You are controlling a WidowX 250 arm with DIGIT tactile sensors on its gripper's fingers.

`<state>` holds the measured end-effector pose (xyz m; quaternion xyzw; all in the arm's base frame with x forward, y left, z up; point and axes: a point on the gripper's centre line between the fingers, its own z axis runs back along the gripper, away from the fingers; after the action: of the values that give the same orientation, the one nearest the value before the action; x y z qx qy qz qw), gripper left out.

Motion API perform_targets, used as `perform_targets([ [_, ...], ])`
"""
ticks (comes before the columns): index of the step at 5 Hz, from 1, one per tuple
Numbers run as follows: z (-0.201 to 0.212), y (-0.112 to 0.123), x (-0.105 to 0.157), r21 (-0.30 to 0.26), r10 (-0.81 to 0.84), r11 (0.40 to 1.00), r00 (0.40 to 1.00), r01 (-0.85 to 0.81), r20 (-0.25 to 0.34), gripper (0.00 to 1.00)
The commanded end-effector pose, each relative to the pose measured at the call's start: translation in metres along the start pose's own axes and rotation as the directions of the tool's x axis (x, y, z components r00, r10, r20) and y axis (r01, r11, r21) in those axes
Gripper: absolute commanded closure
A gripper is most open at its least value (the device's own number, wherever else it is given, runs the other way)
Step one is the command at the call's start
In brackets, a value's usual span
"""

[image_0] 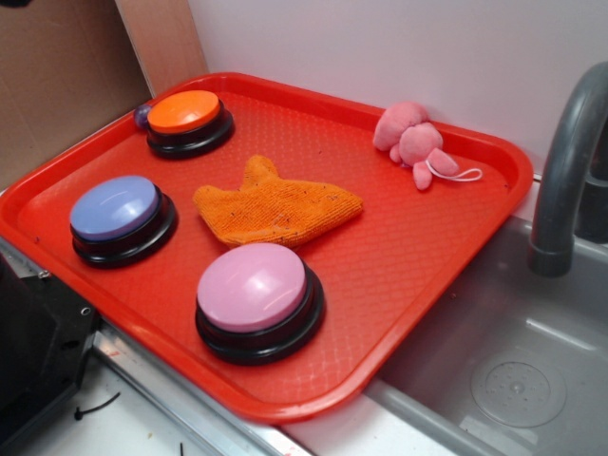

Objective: Push the orange button.

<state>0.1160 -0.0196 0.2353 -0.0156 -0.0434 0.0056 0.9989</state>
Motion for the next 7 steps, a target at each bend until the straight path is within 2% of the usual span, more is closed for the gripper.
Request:
perform_targets([
  [1, 0.000, 0.000, 0.000, 0.000, 0.000, 1.000, 1.000, 0.000, 0.000, 0.00],
  [2, -0.028, 0.018, 0.046, 0.057, 0.148, 0.988, 0.988, -0.146, -0.031, 0.00],
  [3, -0.053, 0.051, 0.090, 0.056, 0.288, 0.957, 0.957, -0.286, -0.044, 0.00],
  [4, -0.093, 0.083, 0.134, 0.096, 0.369, 0.925, 0.929, -0.367, -0.007, 0.00],
  [5, -0.117, 0.106, 0.147, 0.137, 0.447, 0.882, 0.892, -0.452, 0.068, 0.00],
  [6, -0.137, 0.126, 0.147, 0.140, 0.472, 0.864, 0.875, -0.483, 0.104, 0.00],
  [7, -0.156, 0.150, 0.143, 0.148, 0.500, 0.849, 0.862, -0.507, 0.084, 0.00],
])
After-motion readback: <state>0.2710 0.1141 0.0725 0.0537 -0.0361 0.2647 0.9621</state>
